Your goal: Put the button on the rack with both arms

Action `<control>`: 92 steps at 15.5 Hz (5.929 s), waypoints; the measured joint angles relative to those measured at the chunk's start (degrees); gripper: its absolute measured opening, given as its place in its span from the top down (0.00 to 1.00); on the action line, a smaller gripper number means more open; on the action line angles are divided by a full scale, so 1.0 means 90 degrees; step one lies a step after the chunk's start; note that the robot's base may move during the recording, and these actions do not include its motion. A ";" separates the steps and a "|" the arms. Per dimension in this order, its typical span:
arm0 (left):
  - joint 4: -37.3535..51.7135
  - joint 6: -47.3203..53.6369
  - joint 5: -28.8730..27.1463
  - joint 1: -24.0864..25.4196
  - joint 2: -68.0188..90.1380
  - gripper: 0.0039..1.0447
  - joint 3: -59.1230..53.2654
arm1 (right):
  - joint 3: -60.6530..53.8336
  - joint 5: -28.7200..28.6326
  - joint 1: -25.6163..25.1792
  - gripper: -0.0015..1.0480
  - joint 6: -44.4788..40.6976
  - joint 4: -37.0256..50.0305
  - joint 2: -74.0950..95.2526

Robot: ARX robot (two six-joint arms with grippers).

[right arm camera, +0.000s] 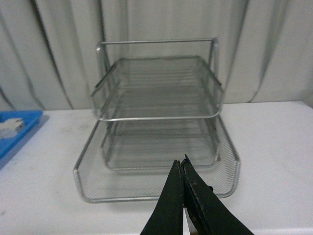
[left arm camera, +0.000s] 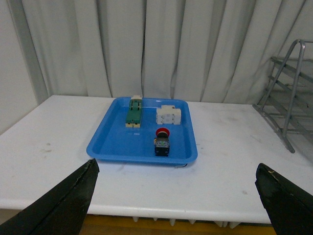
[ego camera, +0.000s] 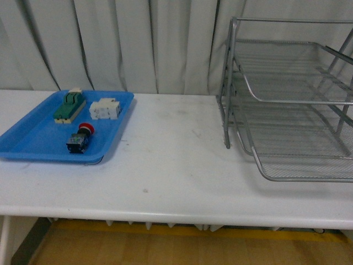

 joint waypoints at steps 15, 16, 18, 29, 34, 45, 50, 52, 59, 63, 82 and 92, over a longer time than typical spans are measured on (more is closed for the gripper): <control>0.0000 0.0000 0.0005 0.0000 0.0000 0.06 0.0000 | -0.0449 0.0078 0.0124 0.98 -0.0019 -0.1574 -0.2152; 0.0000 0.0000 0.0002 0.0000 0.0000 0.06 0.0000 | -0.0449 0.0078 0.0124 0.98 -0.0019 -0.1695 -0.2249; 0.0000 0.0000 0.0005 0.0000 0.0000 0.06 0.0000 | -0.0449 0.0078 0.0124 0.98 -0.0019 -0.1906 -0.2453; 0.0000 0.0000 0.0002 0.0000 0.0000 0.06 0.0000 | -0.0447 0.0080 0.0124 0.50 -0.0027 -0.2977 -0.3483; 0.0000 0.0000 0.0002 0.0000 0.0000 0.06 0.0000 | -0.0447 0.0078 0.0124 0.07 -0.0027 -0.2977 -0.3483; -0.0950 -0.1161 0.0274 0.0274 0.1987 0.06 0.0857 | -0.0447 0.0078 0.0124 0.06 -0.0029 -0.2977 -0.3483; 0.2883 -0.1018 0.0797 0.0491 0.6611 0.06 0.1472 | -0.0447 0.0078 0.0124 0.06 -0.0029 -0.2975 -0.3483; 0.3883 -0.0695 0.0712 0.0364 0.8643 0.06 0.2696 | -0.0447 0.0078 0.0124 0.06 -0.0032 -0.2975 -0.3483; 0.1950 0.0087 0.0168 -0.0379 1.3029 0.06 0.7176 | -0.0447 0.0078 0.0124 0.06 -0.0032 -0.2975 -0.3483; 0.0894 0.0316 -0.0185 -0.0313 1.4149 0.06 0.8794 | -0.0447 0.0078 0.0124 0.06 -0.0032 -0.2977 -0.3483; -0.1001 0.0461 -0.0282 -0.0228 1.5487 0.54 1.0571 | -0.0447 0.0078 0.0124 0.06 -0.0032 -0.2977 -0.3483; 0.0777 0.0248 0.0345 -0.0226 1.1837 0.66 0.7400 | -0.0447 0.0078 0.0124 0.06 -0.0032 -0.2975 -0.3483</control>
